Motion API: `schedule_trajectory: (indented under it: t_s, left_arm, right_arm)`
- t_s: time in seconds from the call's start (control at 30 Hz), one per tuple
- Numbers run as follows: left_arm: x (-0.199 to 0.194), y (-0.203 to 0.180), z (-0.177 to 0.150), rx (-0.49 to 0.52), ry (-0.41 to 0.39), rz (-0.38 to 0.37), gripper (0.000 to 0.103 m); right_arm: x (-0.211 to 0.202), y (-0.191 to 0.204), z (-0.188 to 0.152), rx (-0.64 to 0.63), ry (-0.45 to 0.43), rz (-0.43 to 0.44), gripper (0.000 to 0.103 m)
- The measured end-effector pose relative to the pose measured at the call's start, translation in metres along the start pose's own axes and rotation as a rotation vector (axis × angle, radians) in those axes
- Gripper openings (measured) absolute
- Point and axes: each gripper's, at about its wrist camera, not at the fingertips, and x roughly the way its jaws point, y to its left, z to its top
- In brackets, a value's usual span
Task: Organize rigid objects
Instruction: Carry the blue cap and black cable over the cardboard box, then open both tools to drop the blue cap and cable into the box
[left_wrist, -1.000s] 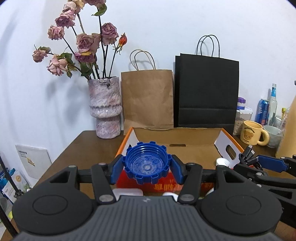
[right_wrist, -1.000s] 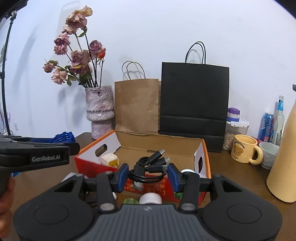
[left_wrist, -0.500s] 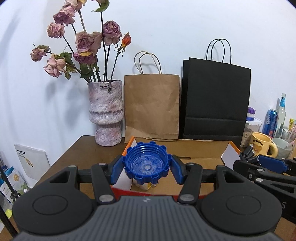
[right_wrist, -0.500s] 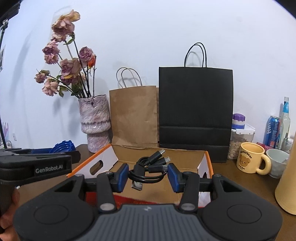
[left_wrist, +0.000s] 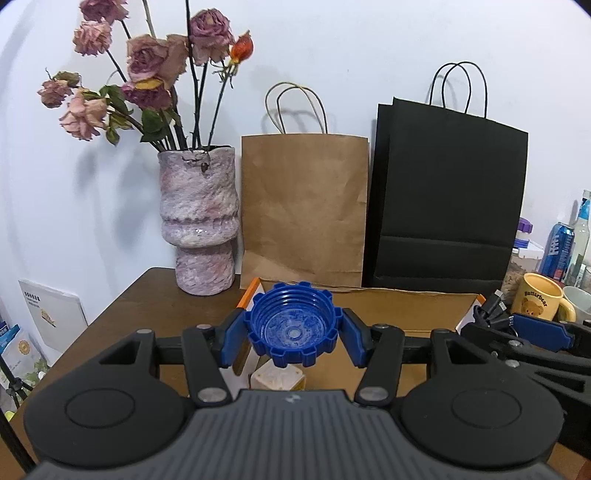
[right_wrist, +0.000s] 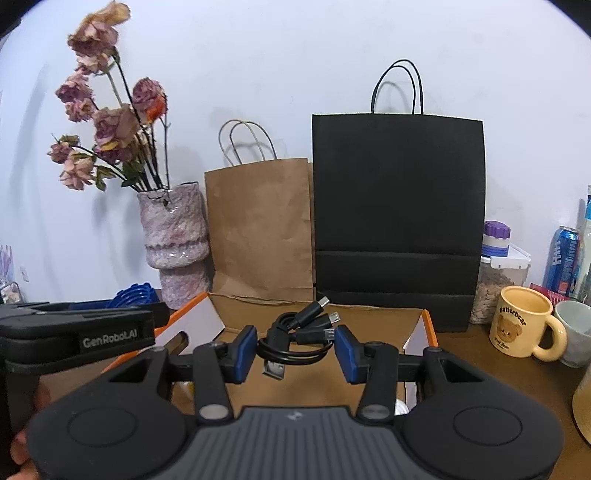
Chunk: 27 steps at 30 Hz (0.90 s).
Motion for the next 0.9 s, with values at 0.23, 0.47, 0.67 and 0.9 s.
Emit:
schedule_trajectory:
  t_s: [0.23,0.47,0.67,0.9]
  left_arm:
    - [0.027,-0.003,0.006,0.003,0.021,0.01,0.056]
    - [0.054,-0.004,0.008,0.016,0.054,0.022,0.056]
    - [0.075,-0.004,-0.002,0.036,0.113,0.037,0.056]
    - [0.085,-0.002,-0.009,0.051,0.154,0.058,0.056]
  right_arm:
    - [0.034,-0.008,0.008,0.002,0.037,-0.01,0.045]
    - [0.063,-0.015,0.008,0.005,0.085,-0.015,0.045]
    - [0.078,-0.02,0.0,0.01,0.118,-0.001,0.045]
    - [0.086,-0.019,-0.009,-0.015,0.148,-0.012,0.045]
